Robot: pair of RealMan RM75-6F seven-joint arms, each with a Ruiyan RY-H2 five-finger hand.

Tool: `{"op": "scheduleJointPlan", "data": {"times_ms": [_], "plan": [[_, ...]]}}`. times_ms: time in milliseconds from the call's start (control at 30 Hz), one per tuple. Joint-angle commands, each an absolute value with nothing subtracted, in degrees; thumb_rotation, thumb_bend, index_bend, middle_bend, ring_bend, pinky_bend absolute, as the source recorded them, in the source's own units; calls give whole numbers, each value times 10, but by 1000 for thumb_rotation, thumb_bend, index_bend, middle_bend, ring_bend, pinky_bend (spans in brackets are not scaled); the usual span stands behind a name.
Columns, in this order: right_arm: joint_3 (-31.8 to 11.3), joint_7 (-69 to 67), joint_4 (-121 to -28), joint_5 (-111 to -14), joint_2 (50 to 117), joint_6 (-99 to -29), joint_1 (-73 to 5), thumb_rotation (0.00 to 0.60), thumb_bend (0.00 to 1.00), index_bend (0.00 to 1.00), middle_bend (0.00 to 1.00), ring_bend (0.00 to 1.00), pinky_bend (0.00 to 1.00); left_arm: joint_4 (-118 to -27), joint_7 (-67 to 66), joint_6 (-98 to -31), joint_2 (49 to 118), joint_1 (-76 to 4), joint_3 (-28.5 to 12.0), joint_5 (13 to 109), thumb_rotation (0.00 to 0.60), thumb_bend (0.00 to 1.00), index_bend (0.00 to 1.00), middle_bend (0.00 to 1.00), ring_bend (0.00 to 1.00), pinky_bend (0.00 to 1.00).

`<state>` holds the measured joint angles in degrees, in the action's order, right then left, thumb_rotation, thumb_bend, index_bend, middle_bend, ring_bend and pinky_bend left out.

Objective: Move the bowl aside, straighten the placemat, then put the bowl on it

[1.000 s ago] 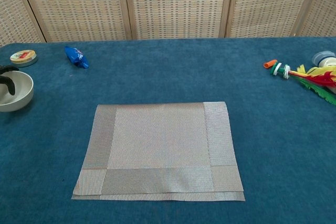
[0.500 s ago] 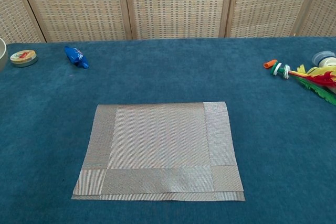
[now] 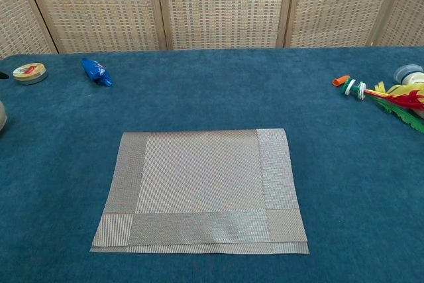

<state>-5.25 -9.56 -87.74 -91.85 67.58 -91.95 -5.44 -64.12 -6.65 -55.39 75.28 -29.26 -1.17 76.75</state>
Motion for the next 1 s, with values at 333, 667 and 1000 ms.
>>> {"op": "scheduleJointPlan", "data": {"times_ms": [333,667,1000], "plan": [[-53,-93,-879,-916,676,-919,-55,600,88,165,0,0,0,-759,-52,-631,697,-283,-22,821,600,245,14,0,0,0],[-55,-96,-880,-911,673,-917,-54,600,89,170,0,0,0,-864,-85,-720,709,-256,12,919,600,245,224,0,0,0],[-55,-98,-883,-914,671,-924,-52,600,88,173,0,0,0,-879,-128,-711,782,-235,60,966,600,261,428,0,0,0]]}}
